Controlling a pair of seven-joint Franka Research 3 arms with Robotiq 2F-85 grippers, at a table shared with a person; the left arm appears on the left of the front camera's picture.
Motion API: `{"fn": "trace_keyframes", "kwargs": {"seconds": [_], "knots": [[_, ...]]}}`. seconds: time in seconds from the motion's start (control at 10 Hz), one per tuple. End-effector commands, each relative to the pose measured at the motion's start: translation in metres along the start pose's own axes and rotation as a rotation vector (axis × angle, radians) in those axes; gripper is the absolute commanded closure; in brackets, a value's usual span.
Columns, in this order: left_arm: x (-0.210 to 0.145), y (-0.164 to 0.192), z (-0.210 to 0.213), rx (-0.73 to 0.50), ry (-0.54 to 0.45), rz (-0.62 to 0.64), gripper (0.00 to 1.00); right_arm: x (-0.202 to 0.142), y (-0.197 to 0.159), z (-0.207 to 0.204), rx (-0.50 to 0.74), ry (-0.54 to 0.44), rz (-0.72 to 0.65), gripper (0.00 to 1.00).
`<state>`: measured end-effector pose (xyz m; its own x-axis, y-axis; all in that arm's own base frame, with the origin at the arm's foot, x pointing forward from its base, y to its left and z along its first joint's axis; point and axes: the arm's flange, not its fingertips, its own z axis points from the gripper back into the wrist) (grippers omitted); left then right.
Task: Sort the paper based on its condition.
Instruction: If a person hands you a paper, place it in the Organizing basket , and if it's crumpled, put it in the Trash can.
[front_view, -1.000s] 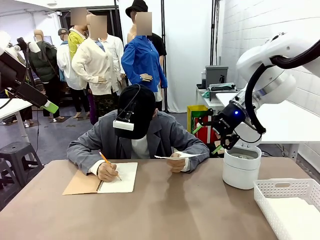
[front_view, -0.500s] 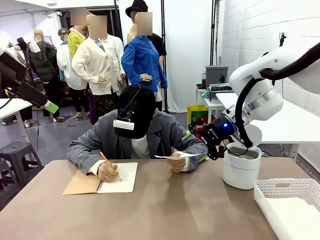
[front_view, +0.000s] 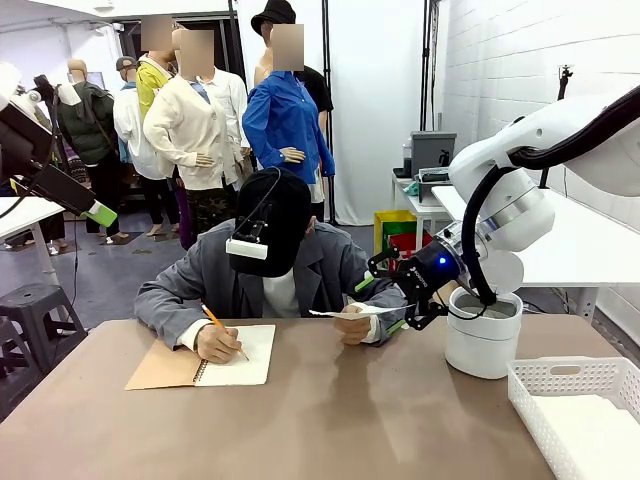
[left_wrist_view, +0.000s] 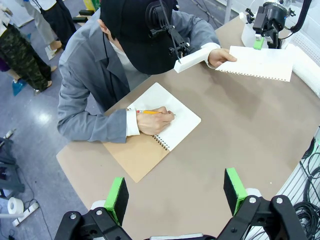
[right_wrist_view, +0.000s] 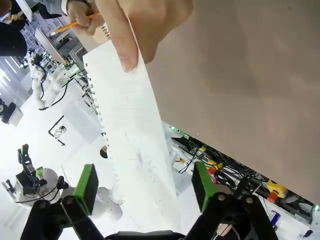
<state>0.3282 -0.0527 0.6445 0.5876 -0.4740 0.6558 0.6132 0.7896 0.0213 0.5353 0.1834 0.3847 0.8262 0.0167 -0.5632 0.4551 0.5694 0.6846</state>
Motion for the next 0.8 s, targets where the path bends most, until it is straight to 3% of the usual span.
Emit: {"fn": "trace_keyframes", "kwargs": {"seconds": [0.0, 0.3, 0.4, 0.7], "knots": [[-0.0004, 0.0004, -0.0001, 0.001, 0.001, -0.003, 0.00, -0.0002, -0.0035, 0.0006, 0.018, -0.020, 0.045, 0.38], [-0.0004, 0.0004, -0.0001, 0.001, 0.001, -0.003, 0.00, -0.0006, -0.0048, 0.0007, 0.017, -0.021, 0.047, 0.94], [-0.0004, 0.0004, -0.0001, 0.001, 0.001, -0.003, 0.00, -0.0002, -0.0045, 0.0013, 0.015, -0.022, 0.050, 1.00], [-0.0004, 0.0004, -0.0001, 0.001, 0.001, -0.003, 0.00, -0.0011, -0.0056, 0.0024, 0.012, -0.021, 0.058, 1.00]]}}
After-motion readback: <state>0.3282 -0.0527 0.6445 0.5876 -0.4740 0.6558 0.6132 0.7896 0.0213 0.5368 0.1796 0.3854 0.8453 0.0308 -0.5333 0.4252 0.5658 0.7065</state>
